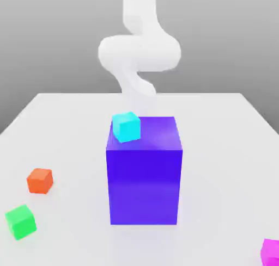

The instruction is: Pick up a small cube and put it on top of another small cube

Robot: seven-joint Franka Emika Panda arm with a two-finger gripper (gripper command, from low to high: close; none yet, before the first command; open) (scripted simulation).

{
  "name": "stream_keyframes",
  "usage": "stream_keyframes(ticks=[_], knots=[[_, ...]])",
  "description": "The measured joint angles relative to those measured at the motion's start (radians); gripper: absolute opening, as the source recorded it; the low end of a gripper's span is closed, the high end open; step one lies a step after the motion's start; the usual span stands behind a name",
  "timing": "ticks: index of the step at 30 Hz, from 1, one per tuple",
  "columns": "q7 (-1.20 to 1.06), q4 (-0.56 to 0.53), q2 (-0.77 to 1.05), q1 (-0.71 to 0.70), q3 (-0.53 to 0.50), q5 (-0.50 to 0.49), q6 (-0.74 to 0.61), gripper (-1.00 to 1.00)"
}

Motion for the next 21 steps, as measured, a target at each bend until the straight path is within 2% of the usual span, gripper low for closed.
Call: stream_keyframes(ticks=[9,21], knots=[[-0.262,0.038,0.333,0.153,-0.011,0.045,0.078,0.00],[-0.569,0.088,0.767,0.300,0.047,0.054,0.181,0.00]])
